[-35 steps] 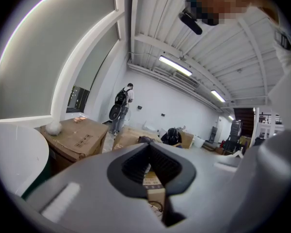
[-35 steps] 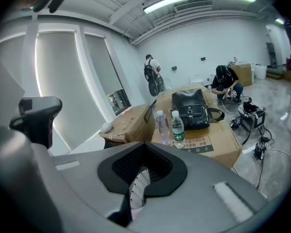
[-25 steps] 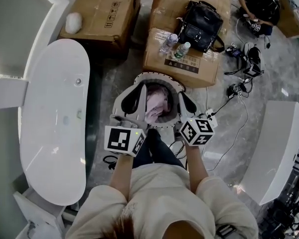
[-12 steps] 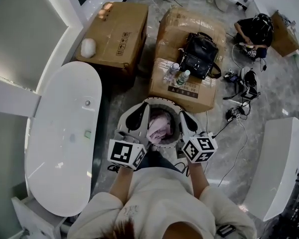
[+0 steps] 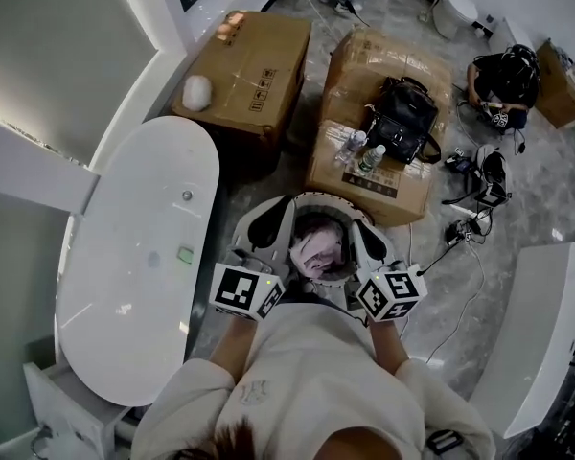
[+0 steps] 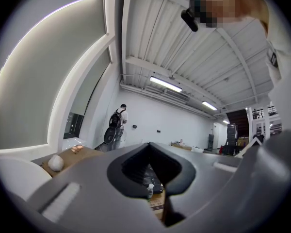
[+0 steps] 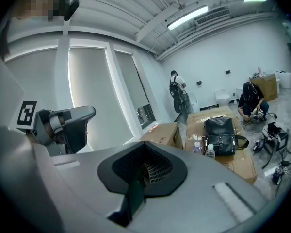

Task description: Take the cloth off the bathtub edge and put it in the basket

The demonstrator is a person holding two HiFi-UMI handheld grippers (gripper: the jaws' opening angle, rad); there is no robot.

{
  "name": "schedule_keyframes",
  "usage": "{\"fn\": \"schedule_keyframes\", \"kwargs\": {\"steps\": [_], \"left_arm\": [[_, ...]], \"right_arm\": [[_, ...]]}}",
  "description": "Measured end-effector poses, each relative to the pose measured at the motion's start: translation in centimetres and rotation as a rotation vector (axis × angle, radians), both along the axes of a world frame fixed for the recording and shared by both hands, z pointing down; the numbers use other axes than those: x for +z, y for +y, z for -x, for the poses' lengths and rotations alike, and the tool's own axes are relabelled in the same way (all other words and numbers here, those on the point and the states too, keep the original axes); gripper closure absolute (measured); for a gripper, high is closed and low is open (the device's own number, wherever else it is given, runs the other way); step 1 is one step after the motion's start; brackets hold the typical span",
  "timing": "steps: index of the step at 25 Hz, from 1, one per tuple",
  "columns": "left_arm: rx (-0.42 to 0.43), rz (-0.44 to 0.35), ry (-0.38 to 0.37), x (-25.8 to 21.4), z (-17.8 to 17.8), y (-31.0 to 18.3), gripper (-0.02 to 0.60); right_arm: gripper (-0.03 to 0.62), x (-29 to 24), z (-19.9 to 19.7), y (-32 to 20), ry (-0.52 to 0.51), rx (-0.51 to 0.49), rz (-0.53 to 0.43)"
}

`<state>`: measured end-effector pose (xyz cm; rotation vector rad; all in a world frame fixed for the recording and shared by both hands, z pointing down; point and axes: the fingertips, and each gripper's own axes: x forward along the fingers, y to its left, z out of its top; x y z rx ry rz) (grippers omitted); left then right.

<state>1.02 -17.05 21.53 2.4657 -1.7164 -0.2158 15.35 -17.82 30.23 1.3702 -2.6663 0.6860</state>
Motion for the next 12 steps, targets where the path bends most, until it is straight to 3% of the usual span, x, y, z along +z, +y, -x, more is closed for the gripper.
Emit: {"fn": "schedule_keyframes", "kwargs": {"steps": [8,12], "left_arm": [[0.017,-0.03,-0.021,-1.3,2.3,0.7,0.532],[0.023,-0.006,-0.011,-0.7,3.3,1.1,0.532]], "right_arm": [[0.597,-2.7,0.8,0.3,0.014,0.012,-0.057],[0.597,-2.6,0.6,1.1,0.025,0.031,-0.054]]}}
